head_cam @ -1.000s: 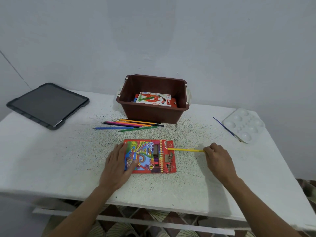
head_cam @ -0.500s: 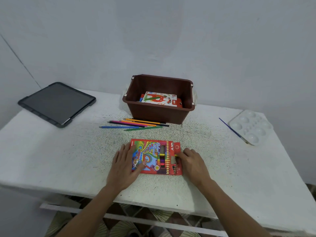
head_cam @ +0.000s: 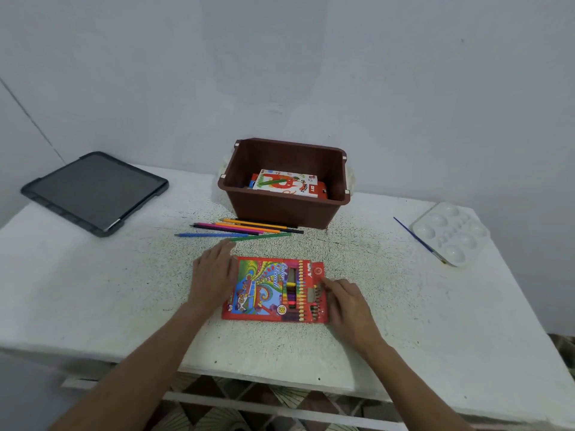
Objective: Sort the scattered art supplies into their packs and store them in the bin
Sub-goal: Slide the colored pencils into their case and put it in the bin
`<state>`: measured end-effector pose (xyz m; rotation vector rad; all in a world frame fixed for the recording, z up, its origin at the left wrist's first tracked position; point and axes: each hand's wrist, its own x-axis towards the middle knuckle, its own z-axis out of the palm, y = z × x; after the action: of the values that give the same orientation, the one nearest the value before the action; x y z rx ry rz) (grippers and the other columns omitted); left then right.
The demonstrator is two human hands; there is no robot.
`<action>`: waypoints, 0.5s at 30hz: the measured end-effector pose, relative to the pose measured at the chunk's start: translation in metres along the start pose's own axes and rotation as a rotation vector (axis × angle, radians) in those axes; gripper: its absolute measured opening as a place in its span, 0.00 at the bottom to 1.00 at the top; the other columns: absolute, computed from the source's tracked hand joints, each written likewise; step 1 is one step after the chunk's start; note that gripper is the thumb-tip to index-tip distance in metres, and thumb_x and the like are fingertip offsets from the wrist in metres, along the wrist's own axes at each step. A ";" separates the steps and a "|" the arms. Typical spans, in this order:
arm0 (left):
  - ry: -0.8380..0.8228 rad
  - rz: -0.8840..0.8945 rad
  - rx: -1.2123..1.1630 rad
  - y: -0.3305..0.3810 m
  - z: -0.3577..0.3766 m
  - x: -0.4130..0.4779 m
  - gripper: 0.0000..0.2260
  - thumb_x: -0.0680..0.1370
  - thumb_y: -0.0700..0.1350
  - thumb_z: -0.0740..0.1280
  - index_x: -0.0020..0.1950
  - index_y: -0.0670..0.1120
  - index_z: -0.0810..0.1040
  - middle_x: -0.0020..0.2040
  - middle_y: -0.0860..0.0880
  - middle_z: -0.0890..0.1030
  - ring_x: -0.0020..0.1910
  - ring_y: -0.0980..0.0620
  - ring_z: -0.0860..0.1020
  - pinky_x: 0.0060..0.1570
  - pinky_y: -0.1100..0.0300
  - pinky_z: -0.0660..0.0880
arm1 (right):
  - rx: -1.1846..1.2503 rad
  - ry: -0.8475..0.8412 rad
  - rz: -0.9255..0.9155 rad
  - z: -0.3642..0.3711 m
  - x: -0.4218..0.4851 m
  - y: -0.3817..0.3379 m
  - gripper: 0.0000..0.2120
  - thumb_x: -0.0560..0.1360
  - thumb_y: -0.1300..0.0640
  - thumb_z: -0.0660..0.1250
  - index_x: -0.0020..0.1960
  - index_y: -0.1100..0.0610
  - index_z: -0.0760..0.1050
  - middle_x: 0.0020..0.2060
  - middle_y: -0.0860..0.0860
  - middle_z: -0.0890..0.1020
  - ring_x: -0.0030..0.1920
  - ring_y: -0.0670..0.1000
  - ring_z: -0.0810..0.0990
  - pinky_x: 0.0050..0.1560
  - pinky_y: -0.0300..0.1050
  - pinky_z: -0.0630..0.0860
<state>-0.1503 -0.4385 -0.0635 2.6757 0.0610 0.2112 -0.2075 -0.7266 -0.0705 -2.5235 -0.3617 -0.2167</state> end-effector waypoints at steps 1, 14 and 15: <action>-0.060 0.029 0.065 -0.001 -0.004 0.010 0.20 0.83 0.50 0.54 0.75 0.46 0.66 0.76 0.46 0.67 0.71 0.45 0.69 0.70 0.43 0.63 | 0.010 0.000 -0.001 0.000 -0.002 0.000 0.22 0.80 0.50 0.53 0.68 0.59 0.73 0.48 0.50 0.78 0.46 0.46 0.72 0.48 0.32 0.65; -0.228 0.294 0.709 -0.003 -0.018 0.051 0.12 0.80 0.47 0.64 0.63 0.49 0.77 0.58 0.50 0.80 0.59 0.49 0.78 0.62 0.50 0.73 | 0.046 -0.020 0.015 -0.003 -0.009 -0.004 0.24 0.77 0.51 0.54 0.71 0.55 0.70 0.51 0.46 0.76 0.49 0.43 0.68 0.51 0.30 0.64; -0.234 0.311 0.705 -0.004 -0.017 0.051 0.12 0.80 0.48 0.64 0.62 0.49 0.77 0.58 0.50 0.79 0.58 0.49 0.78 0.60 0.51 0.74 | 0.045 -0.016 0.013 -0.003 -0.009 -0.005 0.25 0.76 0.50 0.54 0.71 0.56 0.70 0.52 0.46 0.76 0.49 0.43 0.67 0.51 0.30 0.64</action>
<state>-0.1030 -0.4236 -0.0431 3.3817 -0.4345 -0.0463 -0.2175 -0.7262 -0.0677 -2.4838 -0.3524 -0.1814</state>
